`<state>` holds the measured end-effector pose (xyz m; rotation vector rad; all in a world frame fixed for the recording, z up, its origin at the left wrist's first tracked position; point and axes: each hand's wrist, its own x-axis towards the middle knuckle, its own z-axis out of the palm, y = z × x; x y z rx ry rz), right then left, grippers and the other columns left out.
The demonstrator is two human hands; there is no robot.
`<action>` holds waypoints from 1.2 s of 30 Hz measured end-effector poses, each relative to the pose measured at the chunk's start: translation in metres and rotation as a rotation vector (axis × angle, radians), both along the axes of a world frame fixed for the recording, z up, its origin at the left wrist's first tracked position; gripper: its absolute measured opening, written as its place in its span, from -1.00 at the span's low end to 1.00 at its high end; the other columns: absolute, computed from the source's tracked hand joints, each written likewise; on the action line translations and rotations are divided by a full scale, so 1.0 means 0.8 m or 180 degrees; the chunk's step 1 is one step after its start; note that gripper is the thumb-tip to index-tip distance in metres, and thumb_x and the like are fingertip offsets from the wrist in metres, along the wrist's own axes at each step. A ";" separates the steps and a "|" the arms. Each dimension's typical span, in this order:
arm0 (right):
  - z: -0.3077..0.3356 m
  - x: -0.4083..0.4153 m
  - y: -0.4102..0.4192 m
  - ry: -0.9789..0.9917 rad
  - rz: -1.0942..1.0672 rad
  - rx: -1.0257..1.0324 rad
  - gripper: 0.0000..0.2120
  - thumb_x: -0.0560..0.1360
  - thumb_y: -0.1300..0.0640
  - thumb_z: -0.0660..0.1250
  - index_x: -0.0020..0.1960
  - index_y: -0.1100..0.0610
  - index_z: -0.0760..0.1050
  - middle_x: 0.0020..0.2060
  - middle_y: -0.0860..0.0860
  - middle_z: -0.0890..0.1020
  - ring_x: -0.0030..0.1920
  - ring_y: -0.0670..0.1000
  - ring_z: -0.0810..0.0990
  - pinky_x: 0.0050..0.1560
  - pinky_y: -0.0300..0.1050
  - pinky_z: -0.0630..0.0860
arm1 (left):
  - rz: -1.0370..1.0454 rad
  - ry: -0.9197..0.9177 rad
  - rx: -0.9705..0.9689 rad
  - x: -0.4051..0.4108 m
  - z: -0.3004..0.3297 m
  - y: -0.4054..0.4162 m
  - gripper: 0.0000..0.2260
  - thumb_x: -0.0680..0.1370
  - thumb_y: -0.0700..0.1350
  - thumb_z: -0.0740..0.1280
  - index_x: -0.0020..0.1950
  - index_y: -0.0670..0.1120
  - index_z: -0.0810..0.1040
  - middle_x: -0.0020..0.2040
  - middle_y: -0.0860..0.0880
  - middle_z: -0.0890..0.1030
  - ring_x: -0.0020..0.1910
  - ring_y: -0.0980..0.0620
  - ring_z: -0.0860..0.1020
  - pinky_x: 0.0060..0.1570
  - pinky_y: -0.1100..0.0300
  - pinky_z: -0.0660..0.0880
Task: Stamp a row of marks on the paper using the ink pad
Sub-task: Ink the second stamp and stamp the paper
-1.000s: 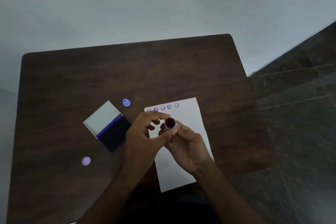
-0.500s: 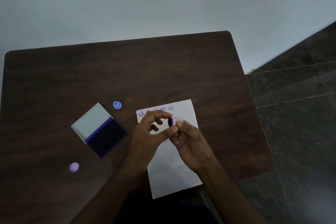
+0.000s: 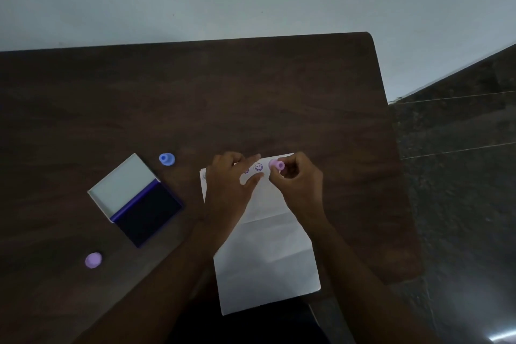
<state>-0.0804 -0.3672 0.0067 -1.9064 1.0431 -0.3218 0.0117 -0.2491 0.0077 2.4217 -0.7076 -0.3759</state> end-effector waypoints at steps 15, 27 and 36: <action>-0.035 0.003 0.006 0.0020 0.0075 -0.0138 -0.81 0.40 0.05 0.46 -0.22 0.01 0.44 -0.36 -0.25 0.50 -0.21 -0.32 0.53 -0.33 -0.56 0.40 | 0.0180 0.0318 0.0075 -0.007 -0.027 -0.005 -0.71 0.40 0.05 0.49 0.10 0.03 0.68 -0.05 -0.05 0.65 -0.07 -0.01 0.51 -0.12 0.06 0.47; -0.038 0.004 0.005 0.0077 0.0111 -0.0159 -0.84 0.43 0.05 0.45 -0.20 0.06 0.48 -0.35 -0.25 0.50 -0.22 -0.31 0.54 -0.32 -0.57 0.39 | 0.0368 0.0314 0.0042 -0.011 -0.038 -0.006 -0.72 0.41 0.13 0.47 0.04 0.05 0.69 -0.07 -0.01 0.65 -0.09 0.05 0.50 -0.12 0.15 0.41; -0.036 0.004 0.003 0.0045 0.0200 -0.0201 -0.80 0.43 0.08 0.45 -0.24 0.10 0.45 -0.38 -0.19 0.51 -0.24 -0.29 0.54 -0.34 -0.53 0.40 | 0.0269 0.0196 0.0069 -0.013 -0.037 -0.008 -0.69 0.39 0.12 0.48 0.09 0.07 0.67 -0.08 -0.02 0.65 -0.08 0.00 0.51 -0.13 0.12 0.41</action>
